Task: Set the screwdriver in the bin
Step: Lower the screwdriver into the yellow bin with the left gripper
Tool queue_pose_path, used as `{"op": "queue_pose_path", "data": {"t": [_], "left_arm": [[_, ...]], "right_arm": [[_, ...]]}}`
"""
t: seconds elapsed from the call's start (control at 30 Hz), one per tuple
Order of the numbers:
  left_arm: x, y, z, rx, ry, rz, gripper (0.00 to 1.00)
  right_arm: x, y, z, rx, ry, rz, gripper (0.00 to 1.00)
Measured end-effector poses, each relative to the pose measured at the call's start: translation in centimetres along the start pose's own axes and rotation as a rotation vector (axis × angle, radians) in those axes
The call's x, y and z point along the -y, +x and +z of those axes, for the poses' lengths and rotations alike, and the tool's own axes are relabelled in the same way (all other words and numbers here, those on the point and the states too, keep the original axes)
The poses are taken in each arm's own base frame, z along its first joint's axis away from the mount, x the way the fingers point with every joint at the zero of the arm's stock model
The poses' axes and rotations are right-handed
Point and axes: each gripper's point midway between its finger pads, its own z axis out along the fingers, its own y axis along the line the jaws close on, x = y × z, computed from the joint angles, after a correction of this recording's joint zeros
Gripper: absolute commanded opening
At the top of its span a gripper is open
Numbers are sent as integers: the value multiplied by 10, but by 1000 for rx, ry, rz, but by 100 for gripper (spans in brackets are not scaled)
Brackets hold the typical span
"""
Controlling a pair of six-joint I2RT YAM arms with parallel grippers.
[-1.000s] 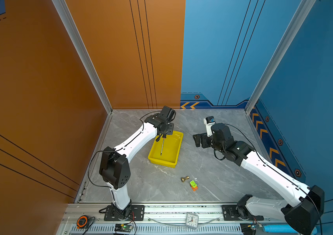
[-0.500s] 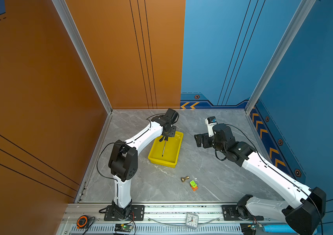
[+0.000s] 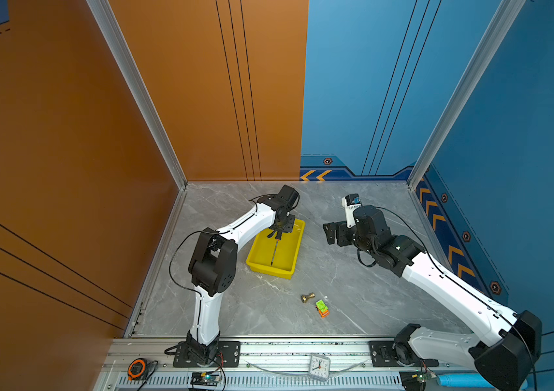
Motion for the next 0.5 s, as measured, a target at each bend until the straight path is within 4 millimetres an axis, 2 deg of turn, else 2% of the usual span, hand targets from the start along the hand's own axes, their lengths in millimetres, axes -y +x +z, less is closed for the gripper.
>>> {"op": "queue_pose_path", "data": {"t": [0.23, 0.5], "left_arm": [[-3, 6, 17, -36, 3, -7, 0], [0, 21, 46, -94, 1, 0, 0]], "right_arm": [[-2, 1, 1, 1, 12, -9, 100], [1, 1, 0, 8, 31, -8, 100]]}}
